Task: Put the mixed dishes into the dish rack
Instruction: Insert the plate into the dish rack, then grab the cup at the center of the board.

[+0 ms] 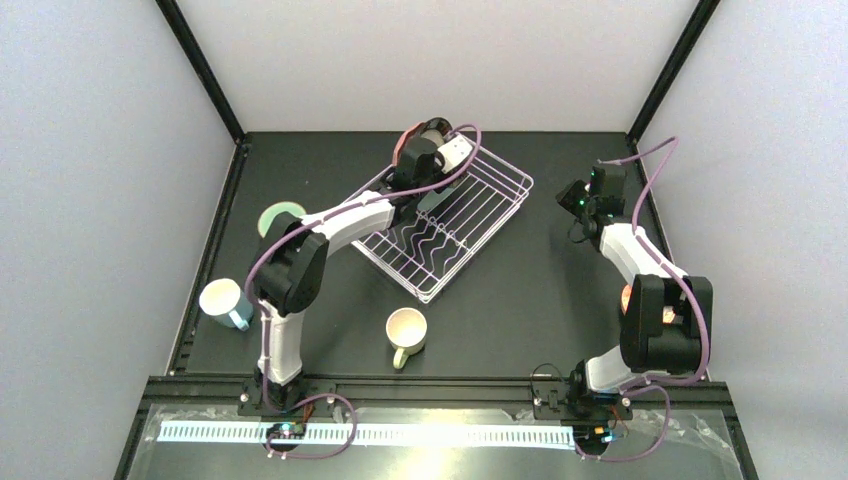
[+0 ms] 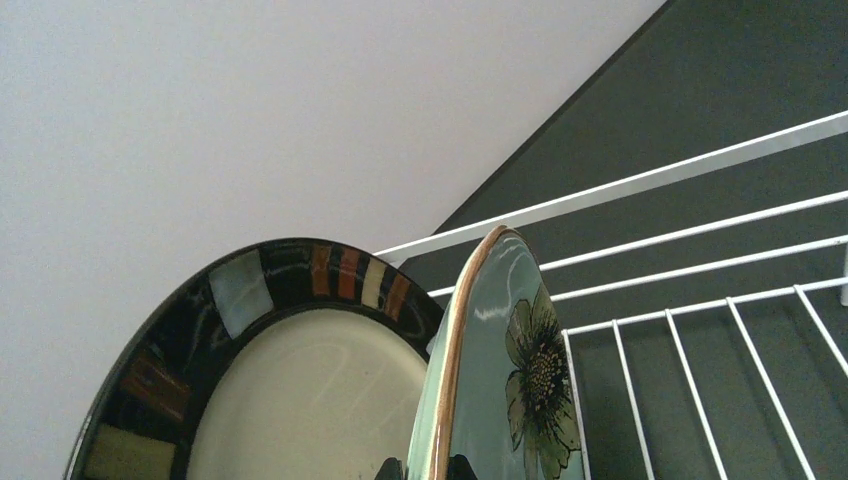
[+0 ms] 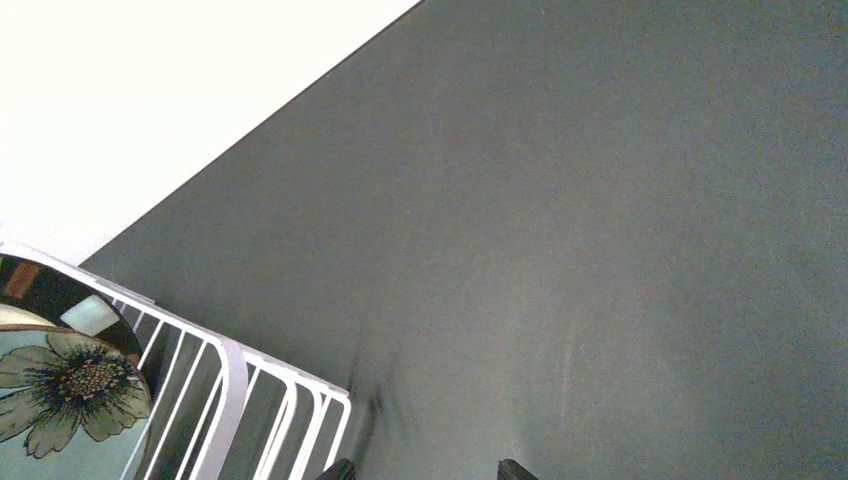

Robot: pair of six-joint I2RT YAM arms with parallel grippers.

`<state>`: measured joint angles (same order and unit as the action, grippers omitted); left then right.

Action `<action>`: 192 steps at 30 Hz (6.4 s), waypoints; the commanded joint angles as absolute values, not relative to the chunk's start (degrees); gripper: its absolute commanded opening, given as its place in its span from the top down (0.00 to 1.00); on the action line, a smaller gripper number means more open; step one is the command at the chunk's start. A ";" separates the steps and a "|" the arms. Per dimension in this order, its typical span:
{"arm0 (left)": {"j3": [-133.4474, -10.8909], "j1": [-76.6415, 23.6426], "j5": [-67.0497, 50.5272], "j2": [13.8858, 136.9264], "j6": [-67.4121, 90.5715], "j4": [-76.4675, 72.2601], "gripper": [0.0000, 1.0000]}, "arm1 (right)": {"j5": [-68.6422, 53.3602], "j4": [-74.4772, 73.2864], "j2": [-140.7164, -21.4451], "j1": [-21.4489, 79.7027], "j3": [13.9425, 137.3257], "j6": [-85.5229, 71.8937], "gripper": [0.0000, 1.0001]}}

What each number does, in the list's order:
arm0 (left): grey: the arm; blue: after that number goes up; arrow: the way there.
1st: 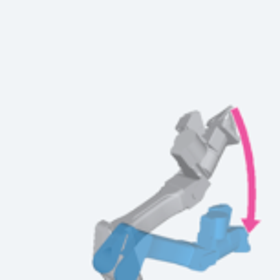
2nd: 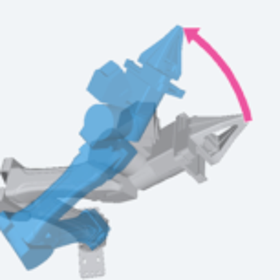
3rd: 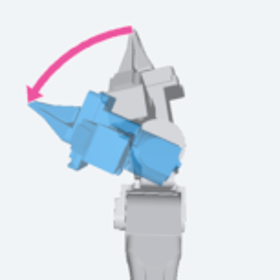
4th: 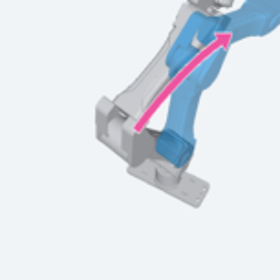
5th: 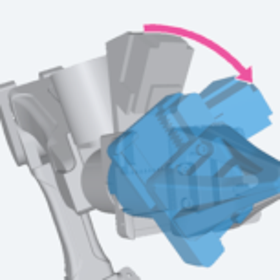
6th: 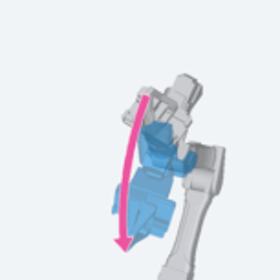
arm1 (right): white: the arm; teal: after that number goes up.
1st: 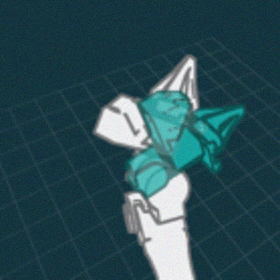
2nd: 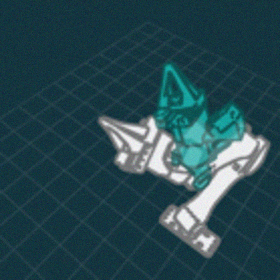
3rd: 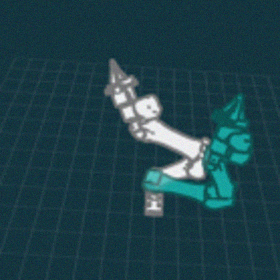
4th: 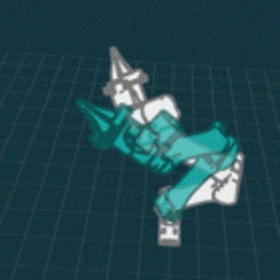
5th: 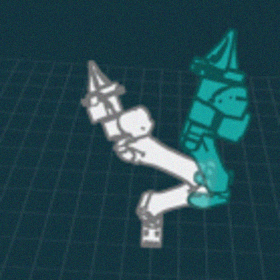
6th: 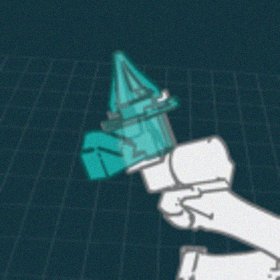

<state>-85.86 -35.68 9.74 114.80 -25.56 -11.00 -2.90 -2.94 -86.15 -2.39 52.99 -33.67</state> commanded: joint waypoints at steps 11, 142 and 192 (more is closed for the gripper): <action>-86.05 -33.30 8.92 117.24 -22.88 -14.19 0.92 | -0.26 -3.01 -86.23 -1.00 53.00 -32.41 0.19; -54.08 -45.97 19.16 37.09 40.27 53.13 0.39 | 18.37 -38.83 -95.11 73.52 63.86 -52.83 0.37; -56.54 -45.97 9.26 26.55 60.93 28.51 0.17 | 47.39 -31.60 -70.20 80.04 81.75 -52.16 1.00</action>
